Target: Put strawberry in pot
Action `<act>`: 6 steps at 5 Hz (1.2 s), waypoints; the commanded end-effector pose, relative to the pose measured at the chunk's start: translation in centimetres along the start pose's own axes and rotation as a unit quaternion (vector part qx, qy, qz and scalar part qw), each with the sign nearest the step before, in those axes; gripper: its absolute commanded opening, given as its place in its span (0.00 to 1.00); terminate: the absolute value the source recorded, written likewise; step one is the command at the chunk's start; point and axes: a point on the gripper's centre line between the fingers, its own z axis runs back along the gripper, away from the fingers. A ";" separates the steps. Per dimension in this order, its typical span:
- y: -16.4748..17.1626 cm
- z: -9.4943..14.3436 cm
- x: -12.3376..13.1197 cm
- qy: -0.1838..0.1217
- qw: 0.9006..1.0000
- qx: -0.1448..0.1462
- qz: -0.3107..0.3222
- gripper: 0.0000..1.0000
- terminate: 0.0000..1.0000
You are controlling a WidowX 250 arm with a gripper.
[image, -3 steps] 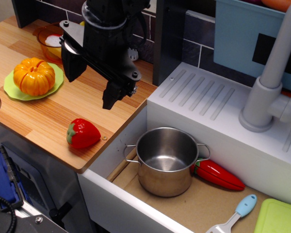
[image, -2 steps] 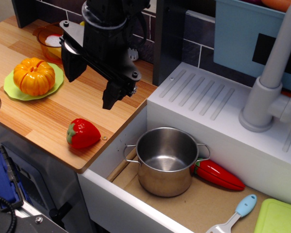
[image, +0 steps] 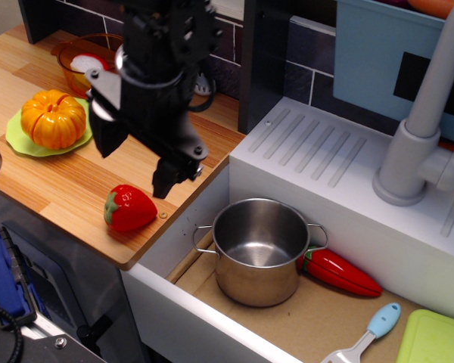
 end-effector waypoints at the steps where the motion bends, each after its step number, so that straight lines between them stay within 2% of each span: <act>1: 0.6 -1.4 0.4 -0.024 1.000 -0.005 0.000 1.00 0.00; 6: 2.0 -4.6 0.2 -0.040 0.998 -0.047 0.000 1.00 0.00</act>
